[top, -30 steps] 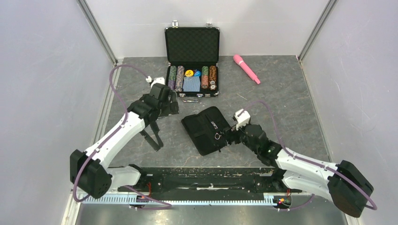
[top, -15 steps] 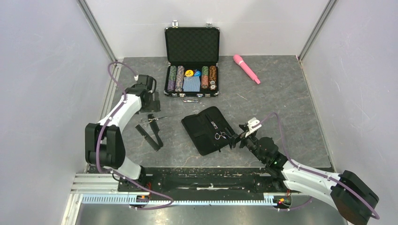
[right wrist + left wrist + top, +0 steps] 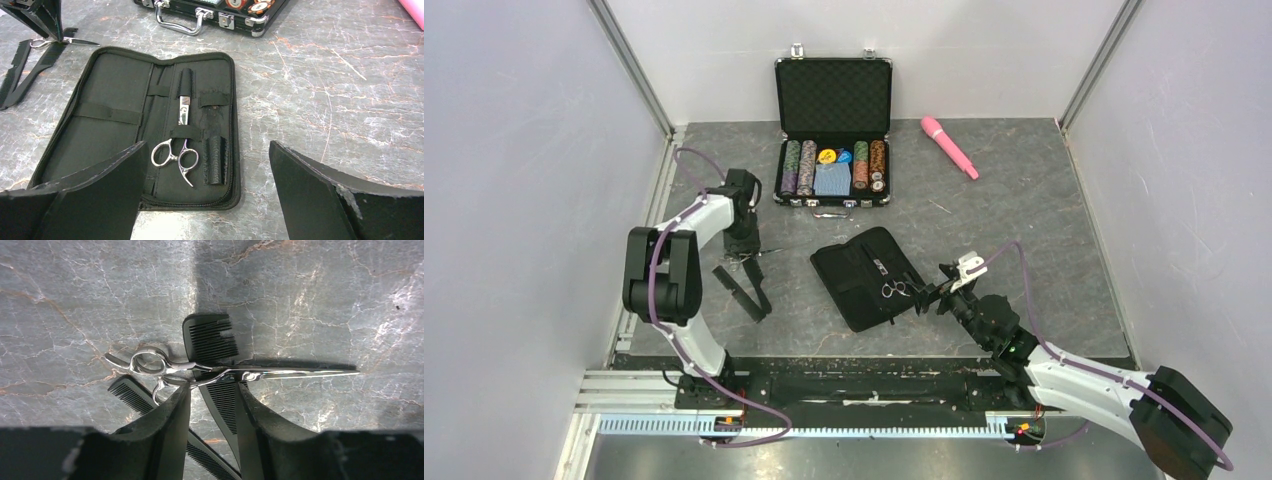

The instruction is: Sort the hair-cutting tools

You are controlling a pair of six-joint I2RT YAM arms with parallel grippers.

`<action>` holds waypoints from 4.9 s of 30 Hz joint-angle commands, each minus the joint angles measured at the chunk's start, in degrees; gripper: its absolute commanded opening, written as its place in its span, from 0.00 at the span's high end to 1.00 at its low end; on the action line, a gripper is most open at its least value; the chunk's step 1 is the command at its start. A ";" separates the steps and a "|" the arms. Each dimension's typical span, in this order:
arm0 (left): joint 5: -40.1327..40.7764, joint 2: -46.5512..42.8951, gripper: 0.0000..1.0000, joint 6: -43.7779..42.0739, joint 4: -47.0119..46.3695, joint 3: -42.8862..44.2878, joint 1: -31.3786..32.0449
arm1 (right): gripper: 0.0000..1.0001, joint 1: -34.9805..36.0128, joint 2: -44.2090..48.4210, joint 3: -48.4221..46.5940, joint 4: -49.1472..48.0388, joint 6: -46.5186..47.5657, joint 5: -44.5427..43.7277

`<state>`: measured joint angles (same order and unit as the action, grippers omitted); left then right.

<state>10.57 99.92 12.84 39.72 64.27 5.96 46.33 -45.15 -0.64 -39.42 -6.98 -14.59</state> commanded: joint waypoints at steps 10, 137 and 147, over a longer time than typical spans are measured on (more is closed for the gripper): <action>-2.73 3.97 0.67 -3.16 0.80 2.99 -1.34 | 0.07 0.00 0.31 0.38 -2.82 -0.39 -1.94; -2.98 -28.89 0.98 13.55 -8.72 -11.23 -9.19 | 0.07 0.00 -1.43 -3.70 0.01 1.13 4.32; -7.24 -30.86 0.98 14.14 -9.73 -10.96 -6.73 | 0.11 -0.01 -10.73 -12.23 -6.55 4.67 16.60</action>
<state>5.37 70.54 26.92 32.84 53.25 -1.26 46.28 -52.27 -7.62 -41.47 -4.71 -3.68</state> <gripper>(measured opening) 0.108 0.902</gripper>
